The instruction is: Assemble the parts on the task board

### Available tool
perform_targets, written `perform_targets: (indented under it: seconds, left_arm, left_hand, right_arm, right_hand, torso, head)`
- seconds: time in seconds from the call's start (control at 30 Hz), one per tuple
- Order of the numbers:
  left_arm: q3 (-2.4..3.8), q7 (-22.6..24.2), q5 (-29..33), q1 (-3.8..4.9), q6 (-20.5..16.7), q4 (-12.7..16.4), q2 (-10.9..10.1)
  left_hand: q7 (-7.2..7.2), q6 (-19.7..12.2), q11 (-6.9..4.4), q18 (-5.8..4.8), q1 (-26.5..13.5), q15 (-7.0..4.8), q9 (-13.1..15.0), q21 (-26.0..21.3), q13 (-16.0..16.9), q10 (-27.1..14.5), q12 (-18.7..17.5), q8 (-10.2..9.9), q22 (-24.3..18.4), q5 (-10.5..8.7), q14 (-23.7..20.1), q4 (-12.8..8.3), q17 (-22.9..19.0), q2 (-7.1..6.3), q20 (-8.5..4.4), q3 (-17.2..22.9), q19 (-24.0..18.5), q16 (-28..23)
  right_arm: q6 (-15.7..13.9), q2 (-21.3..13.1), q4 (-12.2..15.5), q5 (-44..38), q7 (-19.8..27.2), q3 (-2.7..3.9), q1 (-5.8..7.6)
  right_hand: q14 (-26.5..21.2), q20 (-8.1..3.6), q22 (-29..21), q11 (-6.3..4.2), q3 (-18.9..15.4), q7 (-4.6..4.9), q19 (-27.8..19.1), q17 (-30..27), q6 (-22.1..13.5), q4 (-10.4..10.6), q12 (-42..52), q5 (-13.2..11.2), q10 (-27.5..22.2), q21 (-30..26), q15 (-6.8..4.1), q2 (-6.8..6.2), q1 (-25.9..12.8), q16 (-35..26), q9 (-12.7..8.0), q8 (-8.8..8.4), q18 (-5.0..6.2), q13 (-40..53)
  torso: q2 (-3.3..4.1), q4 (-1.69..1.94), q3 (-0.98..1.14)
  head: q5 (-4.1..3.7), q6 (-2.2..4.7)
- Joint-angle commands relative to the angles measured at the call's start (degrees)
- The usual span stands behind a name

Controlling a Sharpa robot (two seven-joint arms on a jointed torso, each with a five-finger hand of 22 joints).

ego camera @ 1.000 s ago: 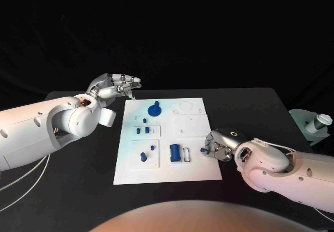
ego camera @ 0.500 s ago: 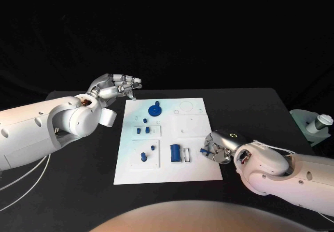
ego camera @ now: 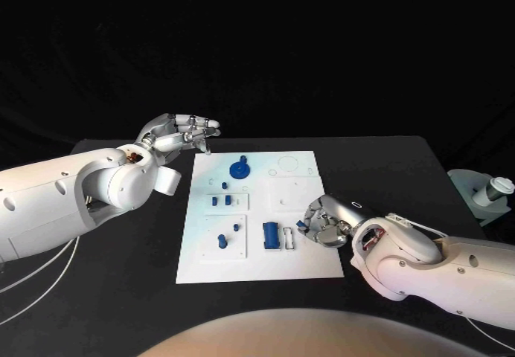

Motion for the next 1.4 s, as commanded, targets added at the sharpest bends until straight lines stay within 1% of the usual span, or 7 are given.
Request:
perform_targets:
  seconds: [0.03, 0.17, 0.2, 0.47, 0.77, 1.0, 1.4]
  left_arm:
    - [0.04, 0.2, -0.19, 0.04, 0.73, 0.23, 0.13]
    - [0.04, 0.2, -0.19, 0.04, 0.74, 0.32, 0.16]
    - [0.04, 0.2, -0.19, 0.04, 0.75, 0.33, 0.16]
    - [0.04, 0.18, -0.19, 0.04, 0.82, 0.37, 0.2]
    - [0.04, 0.1, -0.2, 0.04, 1.03, 0.38, 0.26]
    - [0.05, 0.02, -0.2, 0.05, 1.18, 0.42, 0.22]
    - [0.05, -0.11, -0.22, 0.05, 1.31, 0.47, 0.15]
  left_hand:
    - [-0.15, -0.36, -0.11, 0.38, 0.14, 0.03, -0.09, -0.15, -0.08, -0.33, 0.21, 0.35, -0.04, 0.21, -0.45, -0.15, -0.05, 0.24, -0.07, 0.27, 0.27, 0.23]
    - [-0.15, -0.36, -0.11, 0.38, 0.24, 0.02, -0.09, -0.11, -0.08, -0.34, 0.25, 0.38, -0.01, 0.23, -0.46, -0.22, -0.07, 0.28, -0.09, 0.33, 0.29, 0.22]
    - [-0.15, -0.36, -0.12, 0.39, 0.32, 0.02, -0.1, -0.08, -0.09, -0.35, 0.27, 0.39, 0.0, 0.24, -0.47, -0.27, -0.08, 0.3, -0.1, 0.37, 0.29, 0.22]
    - [-0.14, -0.38, -0.11, 0.39, 0.55, -0.01, -0.12, 0.03, -0.1, -0.37, 0.33, 0.44, 0.08, 0.27, -0.49, -0.46, -0.12, 0.36, -0.14, 0.5, 0.31, 0.19]
    - [-0.13, -0.39, -0.11, 0.39, 0.67, -0.02, -0.14, 0.1, -0.11, -0.38, 0.36, 0.46, 0.12, 0.28, -0.51, -0.55, -0.14, 0.39, -0.16, 0.58, 0.31, 0.17]
    - [-0.13, -0.39, -0.11, 0.39, 0.67, -0.02, -0.14, 0.1, -0.11, -0.38, 0.36, 0.46, 0.12, 0.28, -0.51, -0.55, -0.14, 0.39, -0.16, 0.58, 0.31, 0.17]
    - [-0.1, -0.4, -0.09, 0.38, 0.72, -0.02, -0.15, 0.17, -0.12, -0.41, 0.39, 0.48, 0.18, 0.27, -0.53, -0.61, -0.17, 0.41, -0.18, 0.64, 0.3, 0.15]
  right_arm:
    - [-2.74, 0.64, -0.19, 6.16, 0.85, -0.01, 0.05]
    - [-2.01, 1.72, -0.85, 9.04, 0.87, -0.01, 0.06]
    - [-1.77, 1.92, -0.97, 9.58, 0.86, -0.01, 0.05]
    - [1.73, 3.79, -2.31, 13.34, 0.29, -0.05, -0.34]
    - [3.4, 4.92, -3.51, 13.59, -0.4, -0.07, -0.57]
    - [3.78, 5.69, -4.24, 13.02, -0.66, -0.07, -0.61]
    - [3.08, 6.1, -4.8, 11.39, -1.14, -0.07, -0.62]
  right_hand:
    - [4.63, -0.24, 14.79, 0.16, 8.01, -0.39, 5.66, 8.18, -0.13, -7.52, 0.16, -0.19, 0.07, 0.16, -0.13, -0.03, -0.95, 0.31, 0.18, 0.2, -0.59, 1.08]
    - [4.65, -0.26, 14.81, 0.11, 7.89, -0.46, 5.7, 8.3, -0.09, -7.29, 0.24, -0.15, 0.13, 0.23, -0.15, -0.22, -2.2, 0.36, 0.32, 0.27, -0.61, 1.18]
    - [4.66, -0.25, 14.79, 0.06, 7.35, -0.53, 5.67, 8.31, 0.02, -6.75, 0.39, 1.81, 0.21, 0.17, -0.13, -0.44, -3.54, 0.36, 0.42, 0.34, -0.59, 1.31]
    - [4.72, -0.41, 14.8, -0.1, 5.0, -0.75, 5.67, 8.63, 0.7, -5.45, 1.23, 3.54, 0.51, 0.18, -0.32, -0.86, -7.51, 0.49, 0.69, 0.56, -0.6, 2.06]
    - [4.74, -0.47, 14.8, -0.16, 4.21, -0.83, 5.68, 8.69, 0.95, -5.15, 1.57, 4.1, 0.63, 0.2, -0.39, -0.84, -8.35, 0.52, 0.76, 0.64, -0.6, 2.35]
    - [4.75, -0.52, 14.81, -0.21, 3.49, -0.9, 5.68, 8.75, 1.15, -4.83, 1.96, 3.49, 0.76, 0.21, -0.44, -0.74, -9.04, 0.54, 0.8, 0.69, -0.6, 2.67]
    - [4.76, -0.56, 14.81, -0.22, 1.51, -0.94, 5.69, 8.84, 1.57, -2.56, 2.11, -0.87, 0.85, 0.22, -0.46, 0.11, -11.49, 0.56, 0.75, 0.6, -0.6, 3.04]
  torso:
    - [0.02, -0.01, -0.03]
    - [0.03, -0.03, 0.03]
    - [0.04, -0.03, 0.04]
    - [0.06, -0.07, 0.09]
    - [0.08, -0.07, 0.12]
    - [0.12, -0.04, 0.11]
    - [0.04, -0.07, 0.09]
  head:
    - [-0.02, -0.13]
    - [0.02, -0.16]
    - [0.03, -0.16]
    - [0.13, -0.29]
    - [0.18, -0.35]
    - [0.25, -0.37]
    - [0.29, -0.37]
